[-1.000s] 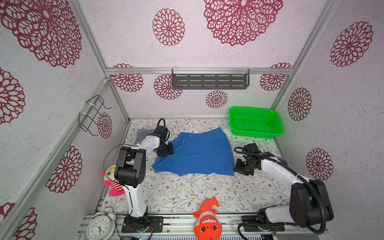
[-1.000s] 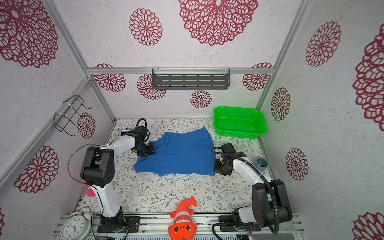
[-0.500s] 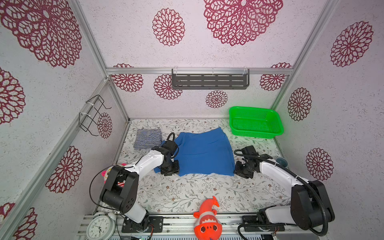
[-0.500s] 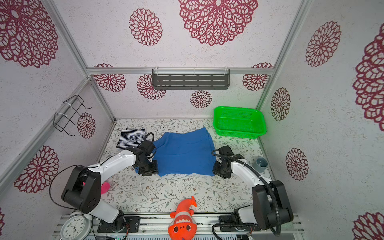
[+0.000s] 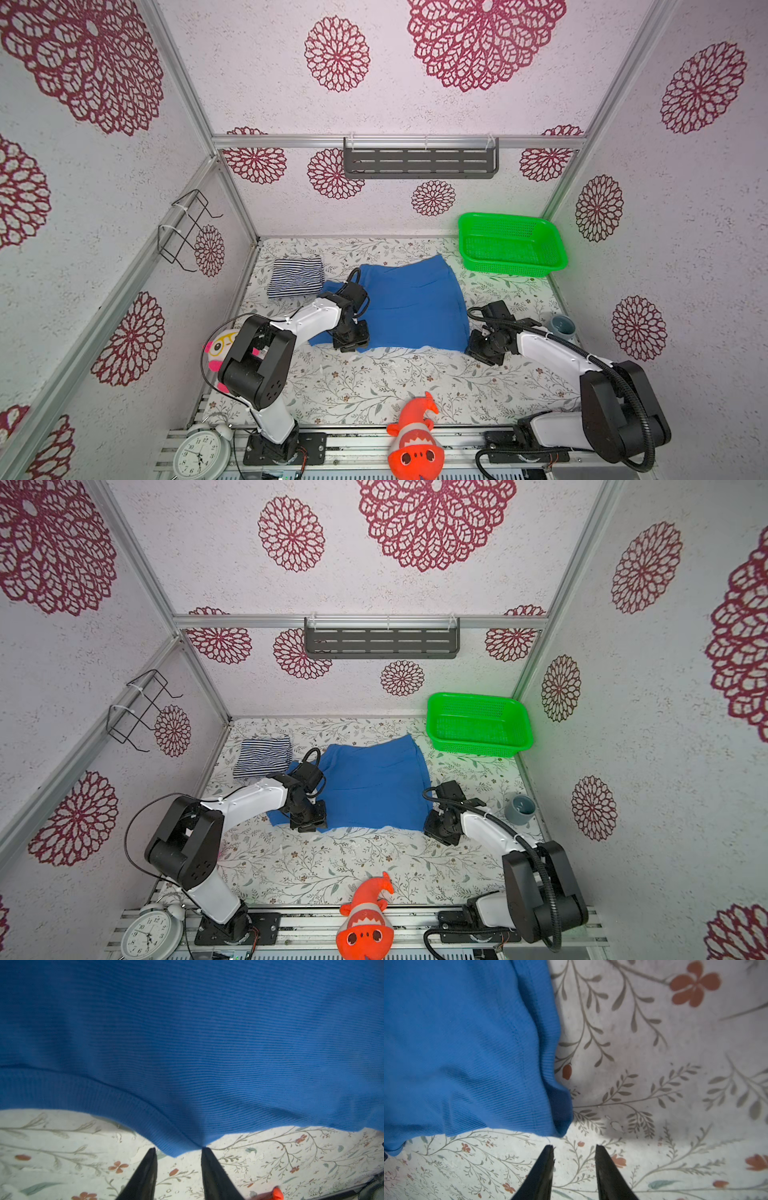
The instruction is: Fold and stack the tank tops
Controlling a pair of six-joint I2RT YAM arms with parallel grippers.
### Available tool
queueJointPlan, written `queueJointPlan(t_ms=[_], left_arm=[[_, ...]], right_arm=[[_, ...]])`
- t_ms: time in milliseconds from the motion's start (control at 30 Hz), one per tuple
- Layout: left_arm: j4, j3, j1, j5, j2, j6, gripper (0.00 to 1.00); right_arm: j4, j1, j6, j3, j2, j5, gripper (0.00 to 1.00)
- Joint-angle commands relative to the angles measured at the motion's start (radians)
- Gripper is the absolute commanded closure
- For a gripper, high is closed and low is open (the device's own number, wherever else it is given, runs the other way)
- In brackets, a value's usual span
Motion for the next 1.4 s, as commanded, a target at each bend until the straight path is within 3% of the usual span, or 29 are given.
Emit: queueJointPlan(t_ms=[0, 300, 467, 800, 1367], left_arm=[[-0.02, 0.01, -0.013, 0.0, 0.014, -0.011, 0.62], [-0.017, 0.04, -0.017, -0.006, 0.066, 0.013, 0.6], [-0.011, 0.044, -0.017, -0.008, 0.089, 0.015, 0.64], [-0.028, 0.037, -0.019, -0.012, 0.074, 0.023, 0.98], [-0.197, -0.109, -0.127, -0.049, -0.176, -0.054, 1.0]], right_arm=[[0.056, 0.006, 0.049, -0.015, -0.031, -0.013, 0.63], [0.127, 0.013, 0.064, -0.026, 0.016, -0.015, 0.63], [0.134, 0.019, 0.069, -0.03, 0.033, 0.004, 0.66], [0.042, 0.027, 0.037, -0.008, 0.013, 0.079, 1.0], [-0.255, 0.075, 0.022, -0.029, -0.197, 0.109, 1.0]])
